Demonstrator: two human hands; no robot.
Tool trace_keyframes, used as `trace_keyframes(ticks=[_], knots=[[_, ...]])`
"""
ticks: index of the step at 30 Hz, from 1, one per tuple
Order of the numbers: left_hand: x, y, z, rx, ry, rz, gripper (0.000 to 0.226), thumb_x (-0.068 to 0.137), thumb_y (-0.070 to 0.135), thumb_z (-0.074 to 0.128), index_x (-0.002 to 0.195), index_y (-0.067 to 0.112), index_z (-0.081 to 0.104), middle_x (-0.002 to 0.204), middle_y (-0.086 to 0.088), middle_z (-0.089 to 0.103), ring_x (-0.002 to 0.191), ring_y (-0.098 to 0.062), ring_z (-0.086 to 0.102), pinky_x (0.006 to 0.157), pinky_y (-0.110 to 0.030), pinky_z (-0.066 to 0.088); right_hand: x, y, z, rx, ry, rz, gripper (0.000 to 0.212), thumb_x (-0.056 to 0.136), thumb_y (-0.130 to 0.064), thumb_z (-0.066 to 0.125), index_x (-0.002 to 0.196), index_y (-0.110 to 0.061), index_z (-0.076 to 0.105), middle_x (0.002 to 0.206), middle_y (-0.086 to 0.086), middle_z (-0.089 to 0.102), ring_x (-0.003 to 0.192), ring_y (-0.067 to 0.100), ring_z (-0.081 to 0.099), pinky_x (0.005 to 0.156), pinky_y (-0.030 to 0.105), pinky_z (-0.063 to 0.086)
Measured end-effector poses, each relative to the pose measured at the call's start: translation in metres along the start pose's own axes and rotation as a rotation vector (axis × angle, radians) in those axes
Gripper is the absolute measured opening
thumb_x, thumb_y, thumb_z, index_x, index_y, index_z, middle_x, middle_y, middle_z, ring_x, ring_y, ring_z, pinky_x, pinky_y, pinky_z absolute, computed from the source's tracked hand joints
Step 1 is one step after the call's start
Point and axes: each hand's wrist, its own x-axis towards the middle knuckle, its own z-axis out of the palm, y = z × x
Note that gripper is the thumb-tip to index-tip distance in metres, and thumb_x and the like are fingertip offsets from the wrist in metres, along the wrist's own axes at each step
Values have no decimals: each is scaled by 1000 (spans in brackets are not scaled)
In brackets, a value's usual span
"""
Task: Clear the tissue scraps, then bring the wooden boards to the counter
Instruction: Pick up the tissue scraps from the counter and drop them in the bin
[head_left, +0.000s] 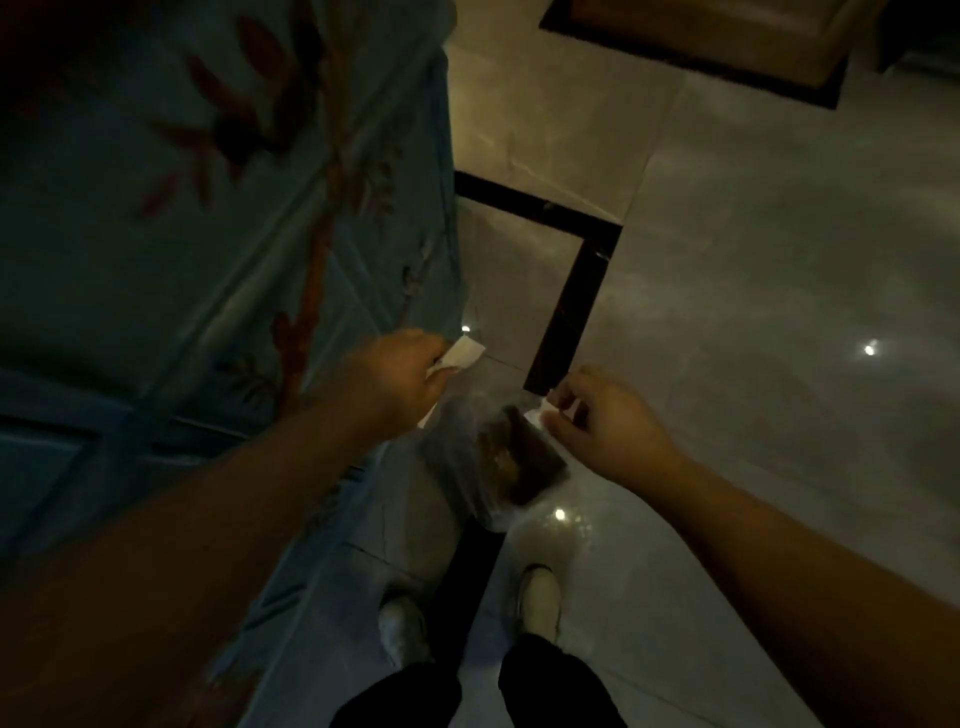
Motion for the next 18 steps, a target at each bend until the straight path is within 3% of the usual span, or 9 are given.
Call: trace_keyframes(ticks=[2,6,9,11,15,18], knots=[[8,-13,42,-27,-17,18,19,82,15,64,73,0,59,71,-27,60,65,-40,59,58,-40,43,8,33,42,6,-19,62,11,85,-27,69,87,-20,61,95,4,60,76,20,59,66,36,49],[22,-48,152,-28,-161,-98,18,86,28,59,74,17,51,80,-15,60,72,-35,56,60,-37,40,22,106,138,40,11,203,11,87,-29,66,85,-21,60,85,-2,58,71,13,56,54,22,37],[31,-64,220,-40,-223,-120,24,87,35,57,72,28,41,70,3,43,63,-22,45,58,-32,35,32,154,196,35,37,271,14,88,-31,64,90,-17,62,86,0,59,73,17,56,57,29,41],[37,-71,258,-68,-231,-111,25,87,35,58,72,29,39,73,3,43,65,-18,41,60,-32,33,41,181,228,72,42,295,13,89,-29,64,90,-16,62,85,2,59,71,18,55,61,30,41],[47,-82,317,-137,-279,-123,12,89,24,58,92,13,58,96,-12,60,83,-24,52,66,-28,30,57,222,270,159,28,360,15,89,-26,64,99,-15,62,93,6,64,82,21,60,69,32,45],[52,-93,362,-125,-328,-139,21,91,24,57,103,8,60,109,-15,64,97,-29,60,75,-33,45,63,247,294,192,-18,397,40,85,-27,67,121,-17,52,109,3,59,91,18,59,74,30,44]])
